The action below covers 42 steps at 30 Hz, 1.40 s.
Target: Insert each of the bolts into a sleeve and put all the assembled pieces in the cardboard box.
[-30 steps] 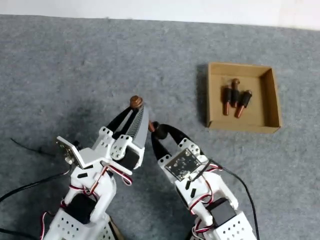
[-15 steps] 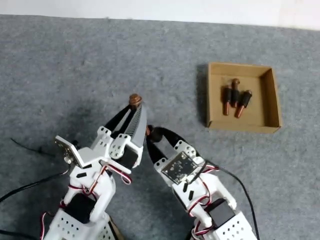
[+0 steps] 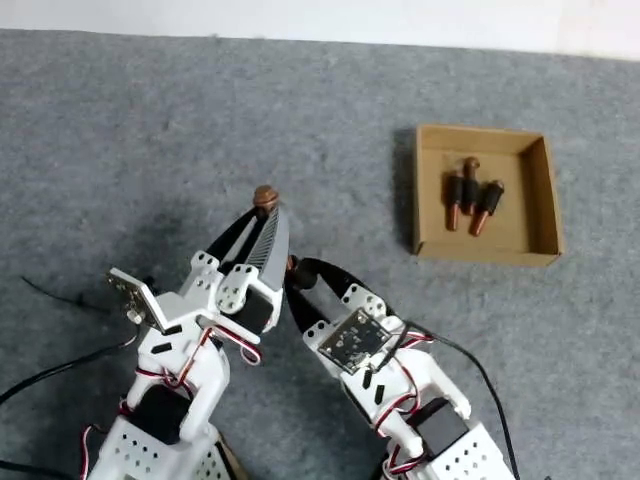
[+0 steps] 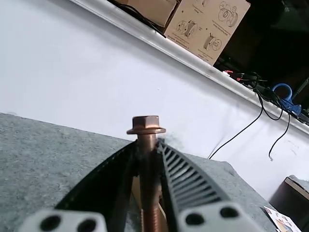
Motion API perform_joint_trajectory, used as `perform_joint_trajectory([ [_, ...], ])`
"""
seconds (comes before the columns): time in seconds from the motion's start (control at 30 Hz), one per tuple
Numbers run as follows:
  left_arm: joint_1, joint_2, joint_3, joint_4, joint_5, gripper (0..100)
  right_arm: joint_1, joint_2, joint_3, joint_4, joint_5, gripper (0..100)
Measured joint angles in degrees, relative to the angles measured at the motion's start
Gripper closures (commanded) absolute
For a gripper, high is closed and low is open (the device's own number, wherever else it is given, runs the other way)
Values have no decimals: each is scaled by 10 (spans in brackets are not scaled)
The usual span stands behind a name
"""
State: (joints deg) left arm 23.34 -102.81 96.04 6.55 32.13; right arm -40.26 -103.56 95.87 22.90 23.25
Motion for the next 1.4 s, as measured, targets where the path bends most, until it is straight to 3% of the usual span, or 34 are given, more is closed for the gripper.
perform_joint_trajectory([
  [0.53,6,-7,-1,79,3,993,3,2,0,2,1,992],
  [0.93,13,-1,2,107,4,993,46,0,0,0,-2,992],
  [1.4,19,-6,3,111,4,989,47,0,0,0,-2,992],
])
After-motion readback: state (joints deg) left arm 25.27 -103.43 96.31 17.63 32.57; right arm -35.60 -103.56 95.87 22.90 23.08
